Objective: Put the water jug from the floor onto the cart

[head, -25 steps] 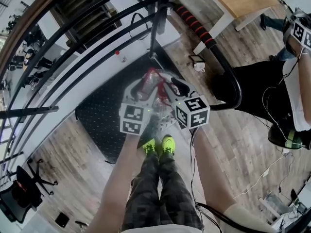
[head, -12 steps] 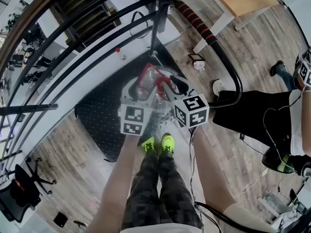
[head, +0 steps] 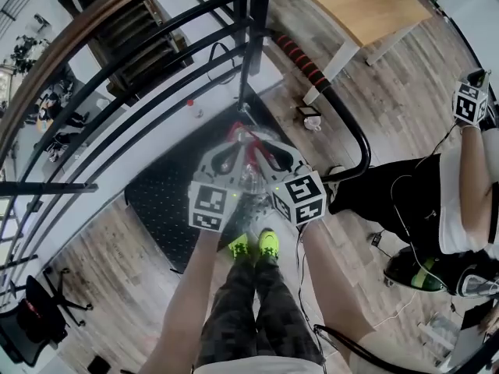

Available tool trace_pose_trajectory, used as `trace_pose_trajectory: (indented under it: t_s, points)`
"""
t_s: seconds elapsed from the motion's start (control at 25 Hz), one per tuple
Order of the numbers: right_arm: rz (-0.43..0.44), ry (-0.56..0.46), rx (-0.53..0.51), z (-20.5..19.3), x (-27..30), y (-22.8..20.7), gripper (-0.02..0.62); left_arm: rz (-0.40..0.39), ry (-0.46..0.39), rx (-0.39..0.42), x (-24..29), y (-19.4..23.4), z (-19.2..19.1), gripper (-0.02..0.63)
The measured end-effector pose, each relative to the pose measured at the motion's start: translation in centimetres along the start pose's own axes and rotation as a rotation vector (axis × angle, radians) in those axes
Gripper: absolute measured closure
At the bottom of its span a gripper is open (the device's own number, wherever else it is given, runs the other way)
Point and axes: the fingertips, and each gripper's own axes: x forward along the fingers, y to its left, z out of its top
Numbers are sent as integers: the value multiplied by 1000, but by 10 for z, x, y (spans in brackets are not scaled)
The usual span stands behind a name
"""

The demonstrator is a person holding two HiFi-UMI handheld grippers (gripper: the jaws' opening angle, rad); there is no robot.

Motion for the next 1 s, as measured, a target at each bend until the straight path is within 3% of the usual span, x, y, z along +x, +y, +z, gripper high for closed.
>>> trace_pose_trajectory:
  t_s: [0.32, 1.0]
  points:
    - [-18, -56, -10, 47, -28, 21, 569, -51, -4, -2, -23, -20, 36, 595]
    - [-47, -85, 19, 80, -65, 44, 571, -80, -1, -3, -48, -40, 73, 594]
